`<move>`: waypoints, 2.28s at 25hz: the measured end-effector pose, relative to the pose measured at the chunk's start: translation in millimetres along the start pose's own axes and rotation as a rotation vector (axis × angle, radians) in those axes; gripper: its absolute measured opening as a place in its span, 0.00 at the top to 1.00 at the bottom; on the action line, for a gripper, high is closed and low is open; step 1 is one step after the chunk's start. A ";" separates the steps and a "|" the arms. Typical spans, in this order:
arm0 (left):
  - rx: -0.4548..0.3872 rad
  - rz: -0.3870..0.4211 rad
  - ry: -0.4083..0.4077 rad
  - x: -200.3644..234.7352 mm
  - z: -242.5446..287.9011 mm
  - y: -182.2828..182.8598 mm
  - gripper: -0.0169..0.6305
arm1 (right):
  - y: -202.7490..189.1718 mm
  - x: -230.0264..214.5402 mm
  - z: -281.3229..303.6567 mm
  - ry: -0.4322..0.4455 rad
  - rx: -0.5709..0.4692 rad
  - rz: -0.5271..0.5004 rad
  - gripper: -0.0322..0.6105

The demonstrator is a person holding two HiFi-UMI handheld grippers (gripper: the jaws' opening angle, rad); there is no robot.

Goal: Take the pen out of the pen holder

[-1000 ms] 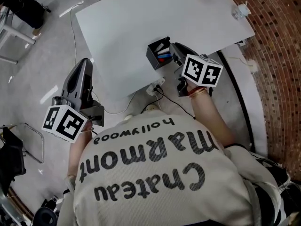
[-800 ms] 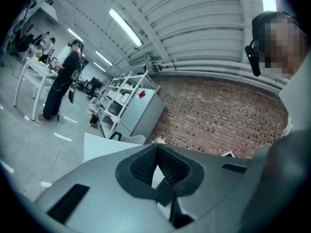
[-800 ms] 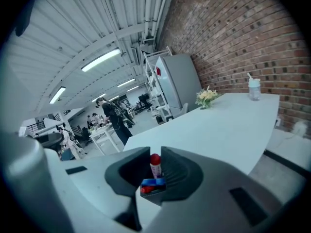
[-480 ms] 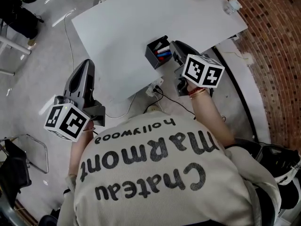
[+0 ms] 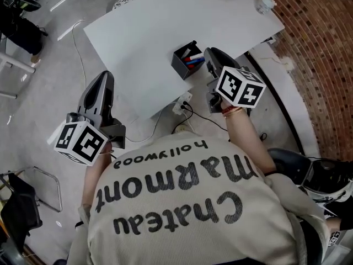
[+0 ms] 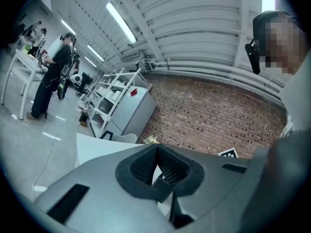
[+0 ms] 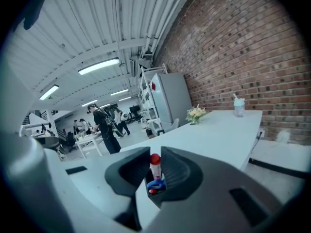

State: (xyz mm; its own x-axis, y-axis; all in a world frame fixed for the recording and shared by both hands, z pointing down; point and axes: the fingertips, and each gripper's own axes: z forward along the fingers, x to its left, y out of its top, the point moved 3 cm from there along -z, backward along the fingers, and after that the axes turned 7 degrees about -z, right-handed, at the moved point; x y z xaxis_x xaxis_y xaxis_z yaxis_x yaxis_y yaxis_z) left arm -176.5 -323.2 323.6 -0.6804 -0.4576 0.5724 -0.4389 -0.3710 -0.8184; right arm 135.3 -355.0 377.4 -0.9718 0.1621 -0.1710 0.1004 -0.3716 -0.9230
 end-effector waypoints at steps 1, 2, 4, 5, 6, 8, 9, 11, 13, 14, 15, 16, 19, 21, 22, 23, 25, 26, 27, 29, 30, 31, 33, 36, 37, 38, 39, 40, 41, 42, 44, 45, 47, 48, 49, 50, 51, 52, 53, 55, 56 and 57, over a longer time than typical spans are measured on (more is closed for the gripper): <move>0.001 0.000 -0.005 -0.3 -1.1 0.1 0.97 | 2.1 -0.7 -3.3 -0.014 -0.015 0.004 0.84; 0.002 0.000 -0.009 -0.4 -2.3 -0.1 0.97 | 3.8 -1.1 -6.5 -0.025 -0.028 0.010 0.84; 0.004 0.001 -0.017 -0.8 -4.7 -0.8 0.97 | 5.9 -0.9 -12.6 -0.037 -0.048 0.025 0.84; 0.004 0.001 -0.022 -1.3 -5.9 -1.1 0.97 | 6.9 -0.3 -15.7 -0.041 -0.056 0.029 0.84; 0.004 0.002 -0.027 -1.9 -7.1 -1.3 0.97 | 8.0 0.7 -18.7 -0.044 -0.064 0.030 0.84; 0.004 0.003 -0.038 -3.4 -10.1 -1.3 0.97 | 10.6 4.0 -24.8 -0.047 -0.080 0.032 0.84; 0.004 0.003 -0.042 -4.1 -12.2 -1.2 0.97 | 11.9 6.3 -27.9 -0.046 -0.088 0.033 0.84; 0.003 0.005 -0.047 -5.3 -18.0 -0.8 0.97 | 14.7 12.2 -34.2 -0.042 -0.104 0.035 0.84; 0.002 0.008 -0.048 -6.1 -25.0 0.0 0.97 | 17.3 18.9 -40.1 -0.036 -0.120 0.036 0.84; 0.000 0.009 -0.047 -6.2 -28.8 0.7 0.97 | 18.2 22.4 -42.6 -0.032 -0.126 0.036 0.84; -0.002 0.009 -0.046 -6.2 -32.5 1.5 0.97 | 18.6 26.1 -44.9 -0.027 -0.131 0.036 0.84; -0.005 0.010 -0.045 -6.1 -36.4 2.3 0.97 | 18.4 29.7 -47.2 -0.022 -0.135 0.036 0.84; -0.009 0.013 -0.040 -6.8 -48.2 2.2 0.97 | 13.4 39.8 -54.8 -0.011 -0.135 0.034 0.84; -0.007 0.014 -0.040 -6.8 -54.9 -0.9 0.97 | 6.6 46.9 -58.2 -0.002 -0.126 0.029 0.84; -0.005 0.014 -0.040 -6.5 -57.5 -3.3 0.97 | 2.3 50.7 -59.1 0.005 -0.119 0.025 0.84; -0.003 0.013 -0.040 -6.2 -59.6 -5.8 0.97 | -2.3 54.7 -59.7 0.012 -0.110 0.022 0.84; 0.003 0.011 -0.037 -7.3 -62.7 -10.2 0.97 | -11.4 64.0 -60.2 0.035 -0.086 0.015 0.84; 0.007 0.011 -0.036 -9.0 -64.0 -12.1 0.97 | -15.5 69.2 -60.2 0.050 -0.074 0.012 0.84; 0.012 0.013 -0.035 -11.1 -65.2 -13.8 0.97 | -18.9 74.4 -60.2 0.067 -0.063 0.010 0.84; 0.016 0.018 -0.032 -14.7 -67.8 -15.9 0.97 | -23.7 84.2 -59.6 0.098 -0.048 0.004 0.84; 0.013 0.018 -0.028 -15.7 -69.2 -16.5 0.97 | -25.3 88.6 -59.3 0.113 -0.043 0.001 0.84; 0.009 0.017 -0.023 -16.5 -70.6 -17.1 0.97 | -26.7 93.1 -59.3 0.128 -0.038 -0.002 0.84; 0.004 0.016 -0.013 -18.5 -73.8 -19.0 0.97 | -29.3 103.0 -61.0 0.161 -0.030 -0.009 0.84; 0.002 0.024 -0.014 -24.8 -75.6 -24.6 0.97 | -30.1 114.8 -67.9 0.203 -0.032 -0.021 0.84; 0.004 0.030 -0.017 -28.1 -75.2 -27.3 0.97 | -29.3 116.3 -71.2 0.212 -0.036 -0.023 0.84; 0.007 0.039 -0.016 -31.9 -74.9 -30.2 0.97 | -28.3 116.9 -74.5 0.219 -0.040 -0.026 0.84; 0.010 0.047 -0.011 -35.5 -74.8 -32.9 0.97 | -27.6 116.8 -77.5 0.226 -0.043 -0.029 0.84; 0.012 0.052 -0.003 -38.6 -75.4 -35.7 0.97 | -27.5 116.4 -80.2 0.232 -0.042 -0.033 0.84; 0.012 0.053 0.008 -41.2 -76.8 -38.8 0.97 | -28.5 116.0 -83.0 0.240 -0.038 -0.036 0.84; 0.012 0.050 0.022 -43.6 -78.9 -42.6 0.97 | -30.2 115.5 -86.1 0.247 -0.034 -0.038 0.84; 0.020 0.046 0.044 -48.9 -83.1 -51.1 0.97 | -33.2 114.5 -93.8 0.258 -0.031 -0.043 0.84; 0.027 0.047 0.051 -52.2 -84.7 -55.3 0.97 | -34.1 114.3 -97.9 0.262 -0.032 -0.048 0.84; 0.036 0.049 0.061 -59.2 -88.1 -63.0 0.97 | -37.7 115.0 -105.7 0.273 -0.030 -0.060 0.84; 0.037 0.048 0.066 -62.4 -90.1 -66.9 0.97 | -40.9 115.9 -109.7 0.283 -0.026 -0.065 0.84; 0.039 0.047 0.071 -65.5 -92.1 -71.2 0.97 | -44.7 116.6 -113.8 0.292 -0.020 -0.069 0.84; 0.043 0.045 0.075 -68.7 -94.2 -76.1 0.97 | -48.3 116.9 -118.4 0.301 -0.015 -0.073 0.84; 0.049 0.044 0.077 -72.5 -96.2 -81.2 0.97 | -51.4 116.7 -123.1 0.307 -0.011 -0.075 0.84; 0.057 0.046 0.077 -76.6 -98.1 -85.7 0.97 | -53.5 116.2 -127.9 0.311 -0.011 -0.077 0.84; 0.065 0.050 0.077 -80.8 -100.2 -89.4 0.97 | -55.0 115.5 -132.3 0.314 -0.012 -0.077 0.84; 0.070 0.057 0.079 -87.9 -105.5 -94.8 0.97 | -57.5 113.8 -140.5 0.314 -0.017 -0.080 0.84; 0.067 0.058 0.081 -91.0 -109.0 -97.0 0.97 | -59.0 112.8 -144.8 0.314 -0.017 -0.082 0.84; 0.064 0.057 0.084 -94.4 -112.7 -99.2 0.97 | -60.7 112.0 -149.4 0.315 -0.017 -0.084 0.84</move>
State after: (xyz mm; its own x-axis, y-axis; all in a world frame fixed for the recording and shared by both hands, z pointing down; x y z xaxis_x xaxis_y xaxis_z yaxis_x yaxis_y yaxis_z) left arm -134.9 -152.1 345.0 -0.7513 -0.4113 0.5161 -0.3613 -0.3980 -0.8432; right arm 52.2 -177.7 362.8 -0.8634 0.4675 -0.1895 0.0285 -0.3297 -0.9436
